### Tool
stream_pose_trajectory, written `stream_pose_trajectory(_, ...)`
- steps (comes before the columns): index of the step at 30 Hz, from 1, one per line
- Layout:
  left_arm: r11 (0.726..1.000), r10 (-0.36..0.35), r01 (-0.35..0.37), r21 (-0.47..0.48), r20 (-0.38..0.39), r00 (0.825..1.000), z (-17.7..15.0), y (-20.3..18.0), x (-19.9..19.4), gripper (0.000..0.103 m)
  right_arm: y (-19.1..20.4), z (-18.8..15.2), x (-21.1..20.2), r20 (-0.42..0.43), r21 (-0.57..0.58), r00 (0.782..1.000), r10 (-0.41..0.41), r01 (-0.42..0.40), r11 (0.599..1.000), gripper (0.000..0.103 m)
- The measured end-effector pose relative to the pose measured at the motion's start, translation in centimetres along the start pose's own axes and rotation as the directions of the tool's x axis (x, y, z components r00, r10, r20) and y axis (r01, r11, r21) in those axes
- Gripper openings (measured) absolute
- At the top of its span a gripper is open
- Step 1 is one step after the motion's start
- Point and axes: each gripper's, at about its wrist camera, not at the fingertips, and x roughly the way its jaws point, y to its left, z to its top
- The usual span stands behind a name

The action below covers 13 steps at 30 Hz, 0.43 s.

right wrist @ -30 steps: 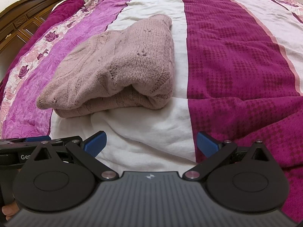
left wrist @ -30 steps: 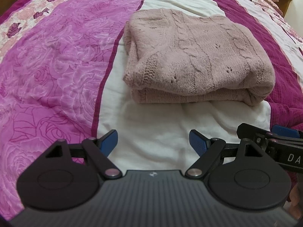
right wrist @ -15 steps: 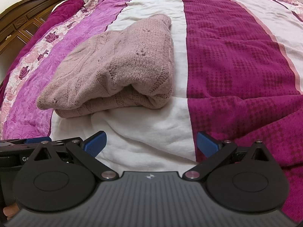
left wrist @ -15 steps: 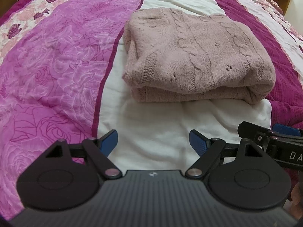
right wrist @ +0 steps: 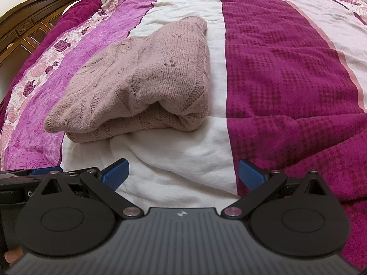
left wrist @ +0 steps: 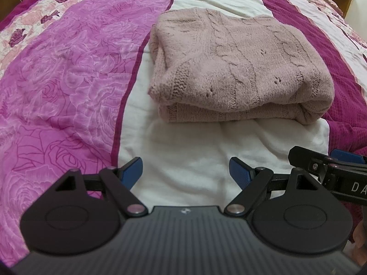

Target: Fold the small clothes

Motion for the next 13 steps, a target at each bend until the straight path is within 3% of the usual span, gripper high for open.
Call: stream_pose_trajectory(13, 1.000, 0.005, -0.005, 0.012, -0.021, 1.000, -0.22, -0.05, 0.14, 0.084, 0.00, -0.14, 0.00, -0.006, 0.007, 1.000, 0.002, -0.002, 1.000, 0.103)
